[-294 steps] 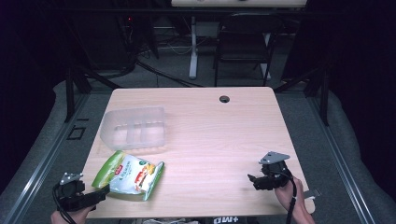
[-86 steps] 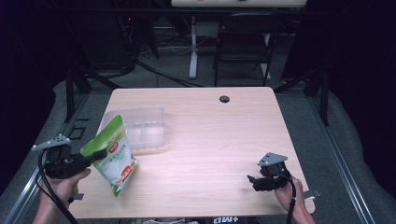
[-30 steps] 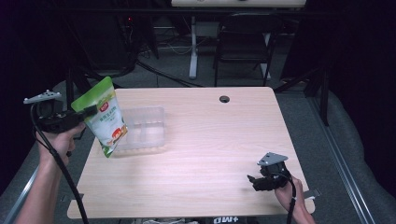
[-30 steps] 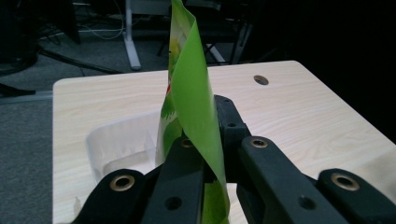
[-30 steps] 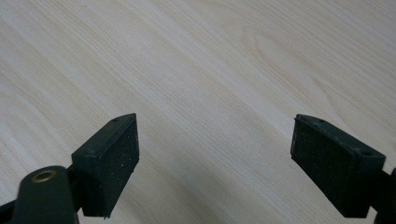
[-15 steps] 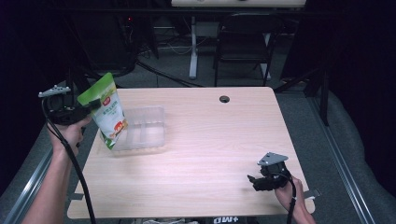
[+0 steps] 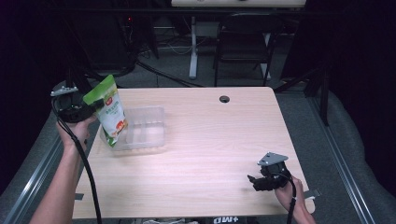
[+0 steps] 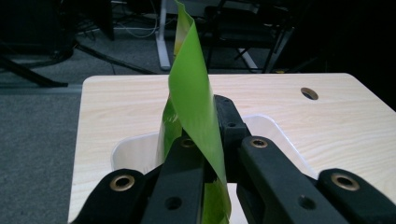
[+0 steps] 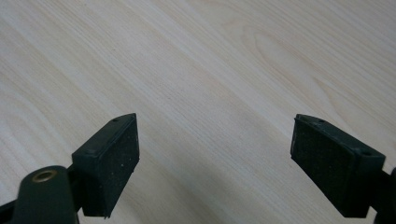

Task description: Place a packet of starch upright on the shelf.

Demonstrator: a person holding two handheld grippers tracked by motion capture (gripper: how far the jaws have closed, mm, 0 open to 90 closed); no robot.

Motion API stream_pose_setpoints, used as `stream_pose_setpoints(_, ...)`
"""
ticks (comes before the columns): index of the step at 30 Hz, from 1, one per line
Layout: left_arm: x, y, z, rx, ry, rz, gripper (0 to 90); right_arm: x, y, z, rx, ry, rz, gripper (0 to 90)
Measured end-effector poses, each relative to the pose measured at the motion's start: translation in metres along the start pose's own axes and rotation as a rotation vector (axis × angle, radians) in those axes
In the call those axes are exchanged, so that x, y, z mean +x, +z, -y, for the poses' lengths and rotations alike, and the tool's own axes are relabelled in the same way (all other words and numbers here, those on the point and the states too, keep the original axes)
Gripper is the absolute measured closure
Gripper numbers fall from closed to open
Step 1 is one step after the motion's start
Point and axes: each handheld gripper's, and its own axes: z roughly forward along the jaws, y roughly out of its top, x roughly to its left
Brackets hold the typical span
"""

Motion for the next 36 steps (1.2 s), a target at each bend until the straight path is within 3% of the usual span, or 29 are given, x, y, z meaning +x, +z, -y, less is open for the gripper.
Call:
stream_pose_setpoints(4,0.005,0.007,0.003,0.002,-0.039,-0.005,89.9,0.0,0.0,0.0,0.001,0.0,-0.002,14.8)
stream_pose_setpoints(9,0.006,0.013,0.006,-0.01,-0.053,-0.02,89.9,0.0,0.0,0.0,0.0,0.0,0.0,14.8)
stream_pose_setpoints(18,0.014,0.025,0.016,-0.053,-0.138,-0.019,89.7,0.0,0.0,0.0,0.003,-0.005,-0.004,14.8)
stream_pose_setpoints(36,0.018,0.026,0.031,-0.039,-0.123,-0.044,89.3,0.001,0.0,-0.001,0.004,-0.005,-0.004,14.8)
